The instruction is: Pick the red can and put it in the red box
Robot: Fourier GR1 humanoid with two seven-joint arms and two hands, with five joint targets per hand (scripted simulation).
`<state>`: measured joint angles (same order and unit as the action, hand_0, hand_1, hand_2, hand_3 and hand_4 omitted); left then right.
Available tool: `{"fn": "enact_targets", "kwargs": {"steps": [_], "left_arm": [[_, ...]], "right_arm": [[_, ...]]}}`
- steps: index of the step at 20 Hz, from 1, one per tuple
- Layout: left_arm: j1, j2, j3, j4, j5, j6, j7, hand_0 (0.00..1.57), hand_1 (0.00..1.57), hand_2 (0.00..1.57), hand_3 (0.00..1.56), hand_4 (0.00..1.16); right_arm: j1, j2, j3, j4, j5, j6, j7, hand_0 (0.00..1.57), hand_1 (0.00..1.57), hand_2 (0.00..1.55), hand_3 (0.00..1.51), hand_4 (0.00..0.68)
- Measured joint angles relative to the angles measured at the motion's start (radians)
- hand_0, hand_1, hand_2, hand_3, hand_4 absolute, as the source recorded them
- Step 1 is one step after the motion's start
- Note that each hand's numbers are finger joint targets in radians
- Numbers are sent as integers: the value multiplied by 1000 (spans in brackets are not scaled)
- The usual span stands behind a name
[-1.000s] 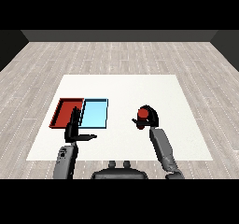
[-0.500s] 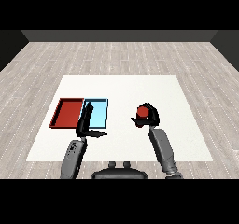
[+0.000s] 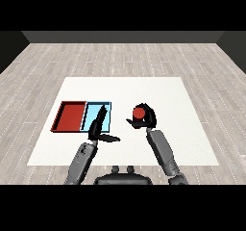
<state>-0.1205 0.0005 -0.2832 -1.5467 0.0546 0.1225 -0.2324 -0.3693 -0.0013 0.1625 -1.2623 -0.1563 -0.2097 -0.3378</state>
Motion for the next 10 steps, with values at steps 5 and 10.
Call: {"fn": "enact_targets", "kwargs": {"steps": [5, 10], "left_arm": [[-80, 0, -75, 74, 30, 65, -5, 0, 0, 0, 0, 0], [-94, 0, -142, 92, 45, 118, -2, 0, 0, 0, 0, 0]], "right_arm": [[-27, 1, 112, 6, -40, -82, -17, 1382, 1382, 1398, 1391, 629], [-52, 1, 155, -5, -58, -108, -9, 1392, 1392, 1409, 1400, 615]]}}
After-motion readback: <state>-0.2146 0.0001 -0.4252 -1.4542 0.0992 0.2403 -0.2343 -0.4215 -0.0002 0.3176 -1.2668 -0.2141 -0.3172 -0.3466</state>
